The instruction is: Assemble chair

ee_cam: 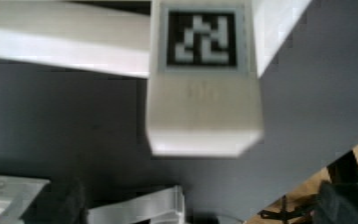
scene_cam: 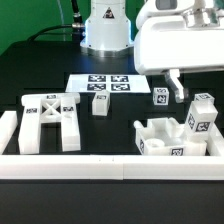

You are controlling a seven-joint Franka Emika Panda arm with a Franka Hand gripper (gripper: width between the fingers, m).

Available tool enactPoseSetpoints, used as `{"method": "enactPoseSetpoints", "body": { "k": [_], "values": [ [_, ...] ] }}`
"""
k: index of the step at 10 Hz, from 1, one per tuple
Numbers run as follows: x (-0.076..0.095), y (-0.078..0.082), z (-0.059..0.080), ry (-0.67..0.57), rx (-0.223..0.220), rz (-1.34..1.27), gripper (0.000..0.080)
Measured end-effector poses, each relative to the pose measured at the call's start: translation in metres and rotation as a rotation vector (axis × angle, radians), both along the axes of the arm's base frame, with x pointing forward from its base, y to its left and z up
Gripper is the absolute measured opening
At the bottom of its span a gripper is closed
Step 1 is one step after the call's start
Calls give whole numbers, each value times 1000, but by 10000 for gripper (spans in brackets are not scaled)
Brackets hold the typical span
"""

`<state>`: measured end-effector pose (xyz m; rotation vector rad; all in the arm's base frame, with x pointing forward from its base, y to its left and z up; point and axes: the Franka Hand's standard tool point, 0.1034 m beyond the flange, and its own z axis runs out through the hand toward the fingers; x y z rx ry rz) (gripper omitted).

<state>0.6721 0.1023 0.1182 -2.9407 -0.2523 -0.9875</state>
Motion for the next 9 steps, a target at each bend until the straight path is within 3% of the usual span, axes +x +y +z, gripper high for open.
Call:
{"method": "enactPoseSetpoints", "body": {
  "k": [4, 5, 7, 9],
  "values": [
    [0, -1, -1, 24, -1, 2, 648],
    [-5, 2, -8, 127, -1, 10, 648],
    [-3, -4, -8, 272, -6, 13, 648],
    [-11, -5, -11, 448, -6, 22, 648]
  ]
}}
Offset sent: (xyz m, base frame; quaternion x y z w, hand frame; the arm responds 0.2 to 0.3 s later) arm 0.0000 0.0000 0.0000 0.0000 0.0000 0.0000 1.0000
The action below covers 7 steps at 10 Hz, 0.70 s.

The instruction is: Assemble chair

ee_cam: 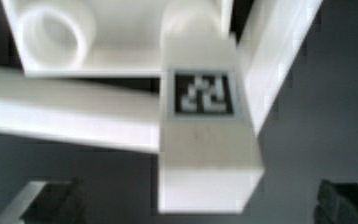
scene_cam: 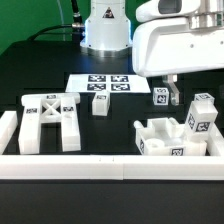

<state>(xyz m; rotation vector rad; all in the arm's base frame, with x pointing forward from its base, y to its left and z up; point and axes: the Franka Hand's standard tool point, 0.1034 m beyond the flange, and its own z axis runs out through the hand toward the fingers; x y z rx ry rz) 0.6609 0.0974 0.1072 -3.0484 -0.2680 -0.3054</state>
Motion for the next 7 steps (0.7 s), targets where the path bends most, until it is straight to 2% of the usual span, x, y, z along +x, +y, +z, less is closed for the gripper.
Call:
{"method": "enactPoseSetpoints", "body": {
  "k": [4, 7],
  "values": [
    [-9, 9, 0, 258, 4, 27, 648],
    [-3, 7, -8, 251, 2, 5, 648]
  ]
}}
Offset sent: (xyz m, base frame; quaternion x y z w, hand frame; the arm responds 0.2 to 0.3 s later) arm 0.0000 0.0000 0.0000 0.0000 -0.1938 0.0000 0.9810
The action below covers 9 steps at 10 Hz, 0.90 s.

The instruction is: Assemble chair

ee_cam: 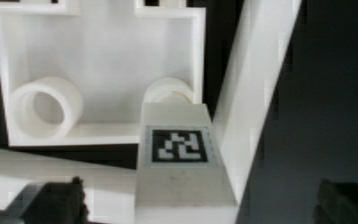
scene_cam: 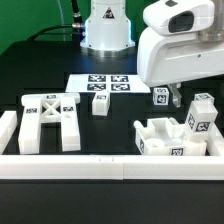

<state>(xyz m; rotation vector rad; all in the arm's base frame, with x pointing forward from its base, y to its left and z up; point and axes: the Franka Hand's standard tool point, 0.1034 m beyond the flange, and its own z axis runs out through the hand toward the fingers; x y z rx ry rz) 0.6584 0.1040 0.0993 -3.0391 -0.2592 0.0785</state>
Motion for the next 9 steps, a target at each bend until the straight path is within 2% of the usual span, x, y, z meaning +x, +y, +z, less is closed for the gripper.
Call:
{"method": "enactPoseSetpoints", "body": {
  "k": [2, 4, 6, 7, 8, 9],
  "values": [
    [6, 0, -5, -9, 0, 1, 648],
    [8, -2, -13, -16, -2, 1, 648],
    [8, -4, -15, -19, -3, 27, 648],
    [9, -4, -15, -29, -13, 44, 562],
    [9, -3, -15, -29, -12, 42, 426],
    [9, -4, -15, -29, -12, 41, 426]
  ]
}}
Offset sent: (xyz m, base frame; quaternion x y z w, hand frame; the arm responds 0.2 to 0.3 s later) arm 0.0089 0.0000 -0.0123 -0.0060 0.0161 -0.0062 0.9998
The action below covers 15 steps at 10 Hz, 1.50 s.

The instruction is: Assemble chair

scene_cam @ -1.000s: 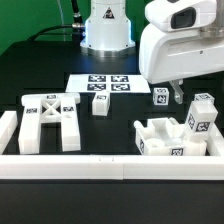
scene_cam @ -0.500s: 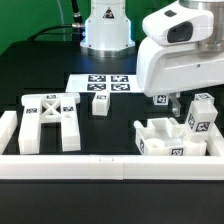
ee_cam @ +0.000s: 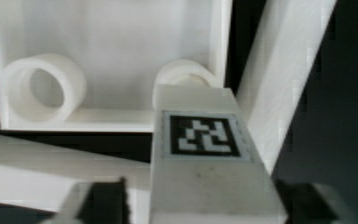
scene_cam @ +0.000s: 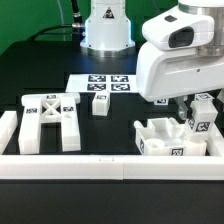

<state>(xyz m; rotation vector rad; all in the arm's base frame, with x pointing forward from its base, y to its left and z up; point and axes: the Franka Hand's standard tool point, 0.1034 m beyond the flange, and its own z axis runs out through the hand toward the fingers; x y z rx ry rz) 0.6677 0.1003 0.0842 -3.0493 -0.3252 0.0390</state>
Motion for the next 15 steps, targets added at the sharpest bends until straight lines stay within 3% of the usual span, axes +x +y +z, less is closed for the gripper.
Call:
{"method": "enactPoseSetpoints", "body": {
  "k": [1, 6, 9, 15],
  "values": [
    [0, 0, 0, 0, 0, 0, 288],
    [0, -3, 1, -14, 2, -41, 289],
    [-6, 1, 0, -47, 13, -344, 291],
    [-2, 0, -1, -57, 54, -808, 291]
  ]
}}
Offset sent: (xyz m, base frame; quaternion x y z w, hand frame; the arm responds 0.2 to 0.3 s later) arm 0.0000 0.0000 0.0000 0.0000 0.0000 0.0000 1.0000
